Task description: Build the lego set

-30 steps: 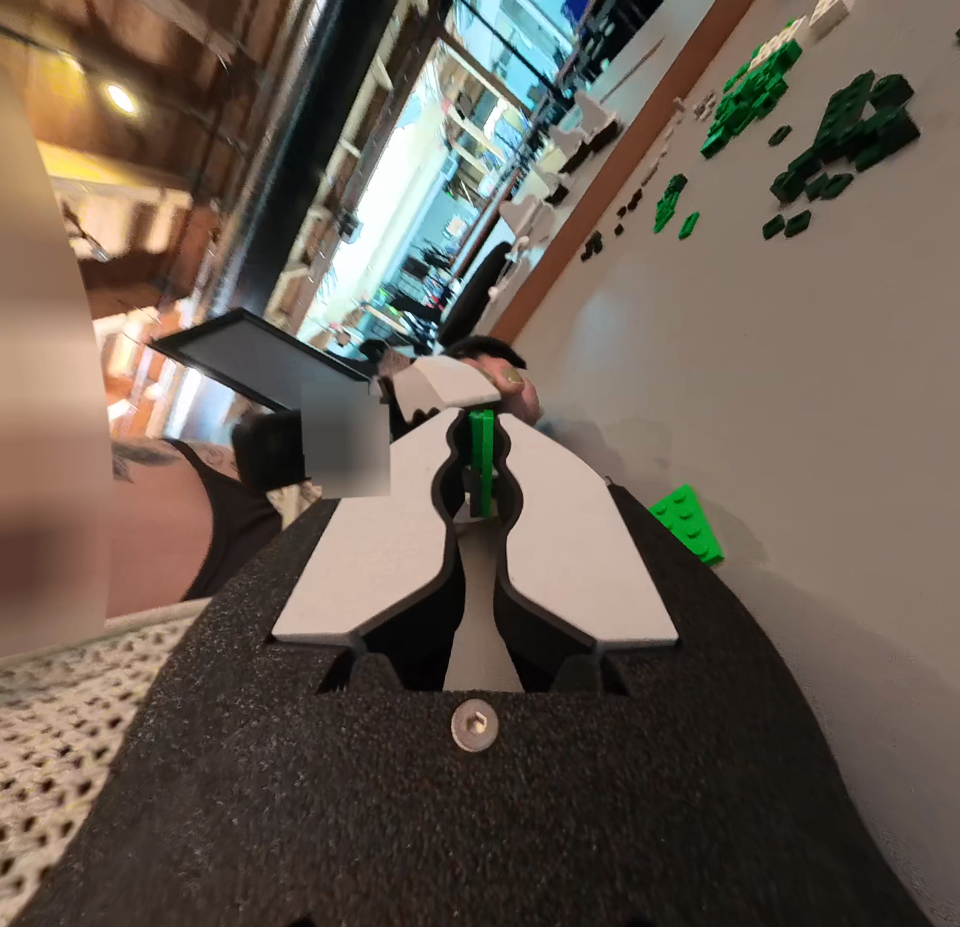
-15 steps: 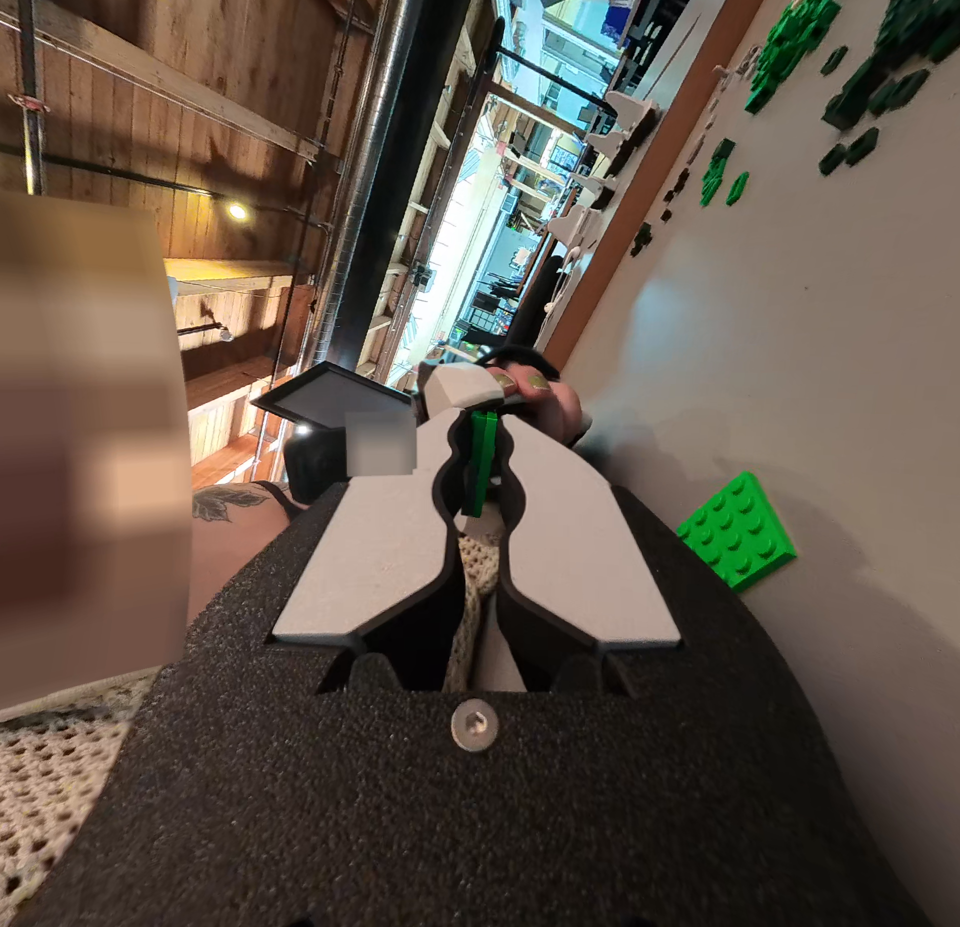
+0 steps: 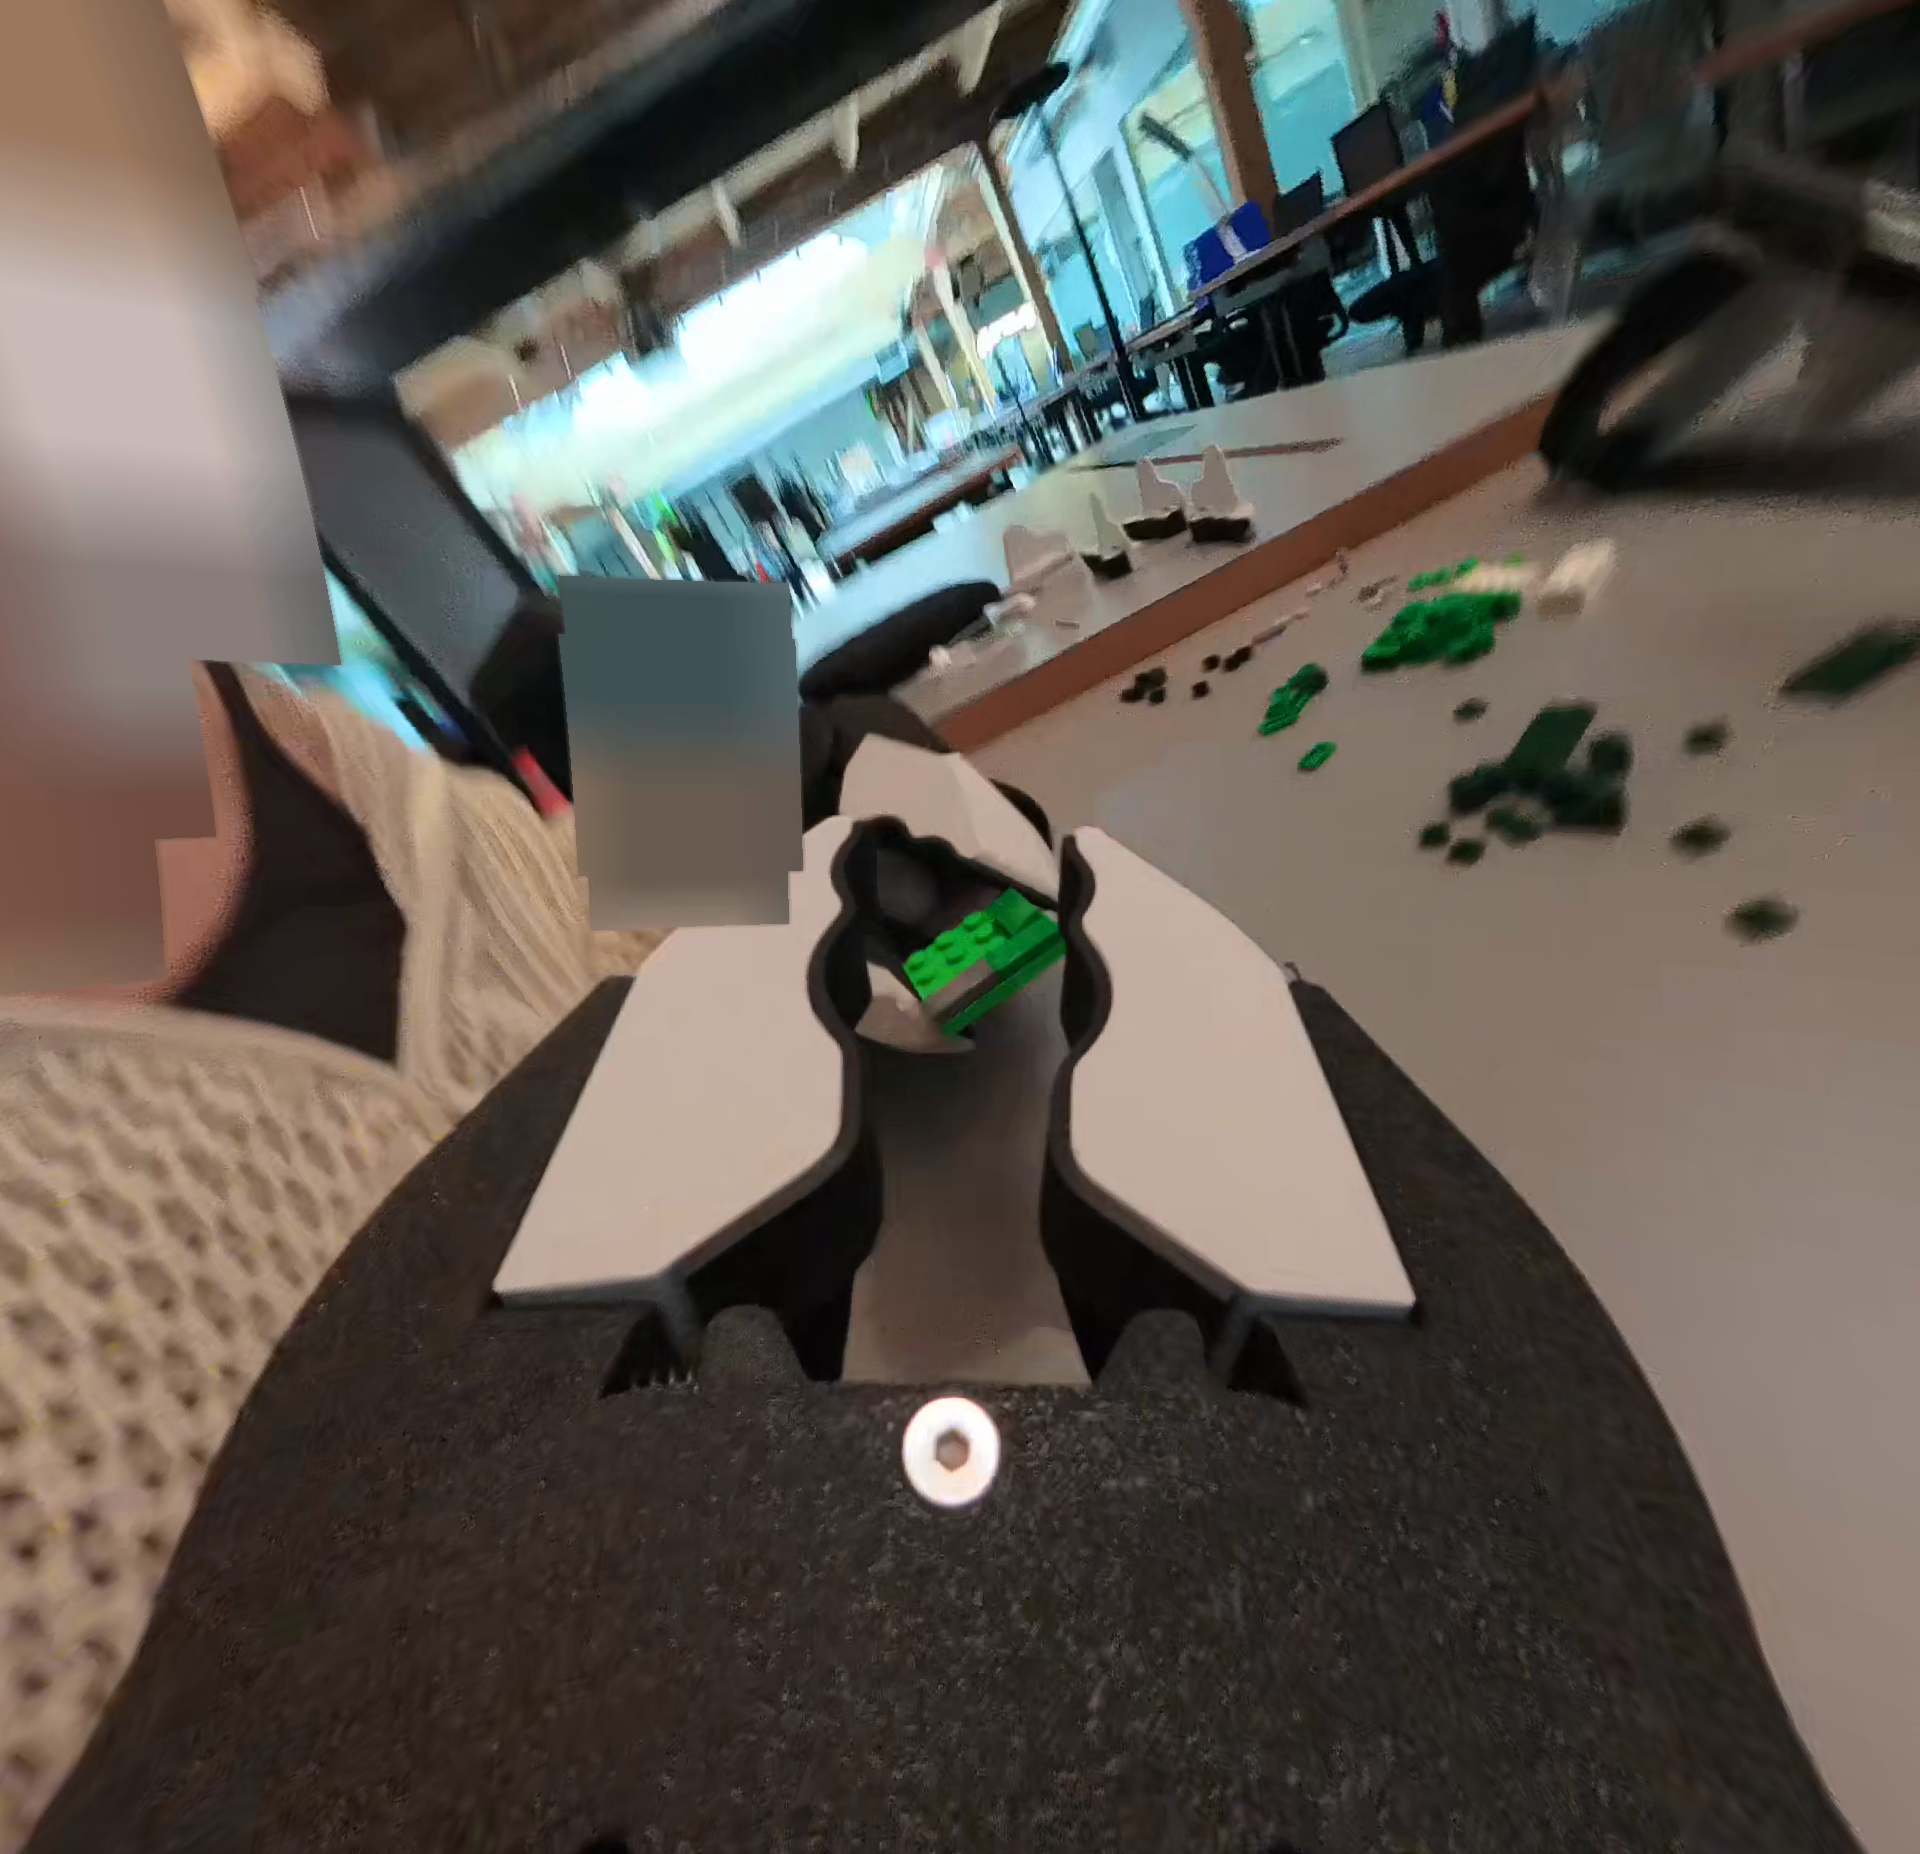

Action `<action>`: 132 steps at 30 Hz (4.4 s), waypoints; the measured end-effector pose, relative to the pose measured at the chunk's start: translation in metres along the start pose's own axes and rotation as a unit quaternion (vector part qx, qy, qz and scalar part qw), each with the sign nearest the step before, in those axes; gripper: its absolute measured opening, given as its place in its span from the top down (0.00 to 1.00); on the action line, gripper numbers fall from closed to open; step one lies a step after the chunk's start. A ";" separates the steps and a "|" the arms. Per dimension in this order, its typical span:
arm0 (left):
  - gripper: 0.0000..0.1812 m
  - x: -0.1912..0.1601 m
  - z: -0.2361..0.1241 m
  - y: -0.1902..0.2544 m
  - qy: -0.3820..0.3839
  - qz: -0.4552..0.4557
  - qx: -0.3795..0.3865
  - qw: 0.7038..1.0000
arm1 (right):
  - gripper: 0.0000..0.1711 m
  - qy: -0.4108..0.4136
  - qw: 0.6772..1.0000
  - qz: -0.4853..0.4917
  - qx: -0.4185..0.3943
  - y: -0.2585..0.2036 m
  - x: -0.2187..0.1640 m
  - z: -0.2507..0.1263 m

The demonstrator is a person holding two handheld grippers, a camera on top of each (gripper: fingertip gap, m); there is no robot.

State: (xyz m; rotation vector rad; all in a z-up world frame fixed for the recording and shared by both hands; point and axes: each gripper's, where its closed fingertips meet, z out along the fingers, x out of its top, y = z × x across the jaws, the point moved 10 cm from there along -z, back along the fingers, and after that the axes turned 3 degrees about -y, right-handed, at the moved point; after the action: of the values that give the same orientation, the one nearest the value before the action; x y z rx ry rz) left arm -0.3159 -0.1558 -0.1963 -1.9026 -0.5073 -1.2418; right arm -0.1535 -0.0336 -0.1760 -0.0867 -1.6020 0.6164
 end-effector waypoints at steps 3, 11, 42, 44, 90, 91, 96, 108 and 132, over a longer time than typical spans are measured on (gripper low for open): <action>0.81 -0.001 0.001 -0.003 0.002 -0.052 -0.038 0.998 | 0.68 -0.068 0.977 -0.201 -0.024 -0.019 0.004 -0.004; 0.81 -0.001 0.003 -0.006 -0.005 -0.117 -0.107 0.987 | 0.64 -0.218 0.790 -0.554 -0.143 -0.048 -0.019 0.013; 0.82 -0.001 0.007 -0.002 -0.028 -0.126 -0.161 0.979 | 0.91 -0.281 0.689 -0.649 -0.159 -0.045 -0.039 0.028; 0.88 -0.001 0.006 -0.002 -0.023 -0.119 -0.155 0.980 | 0.95 -0.279 0.698 -0.641 -0.158 -0.045 -0.038 0.027; 0.80 0.001 0.004 -0.010 0.043 -0.221 -0.172 0.959 | 0.96 -0.150 0.573 -0.776 -0.215 -0.048 -0.042 0.015; 0.79 0.001 0.004 -0.010 0.044 -0.224 -0.178 0.957 | 0.96 -0.150 0.573 -0.777 -0.215 -0.048 -0.042 0.015; 0.75 -0.001 0.005 -0.013 0.058 -0.279 -0.210 0.935 | 0.96 -0.156 0.568 -0.779 -0.214 -0.047 -0.044 0.016; 0.81 -0.002 0.005 -0.014 0.044 -0.281 -0.208 0.936 | 0.96 -0.159 0.571 -0.777 -0.210 -0.047 -0.045 0.017; 0.81 0.002 -0.001 -0.002 0.058 -0.206 -0.334 0.918 | 0.98 -0.146 0.945 -0.275 0.104 -0.040 0.016 -0.014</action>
State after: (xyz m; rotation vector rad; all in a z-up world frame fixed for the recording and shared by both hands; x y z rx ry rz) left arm -0.3171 -0.1558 -0.1933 -2.3271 -0.4712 -1.9858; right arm -0.1304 -0.0565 -0.1440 0.6185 -1.7304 0.3632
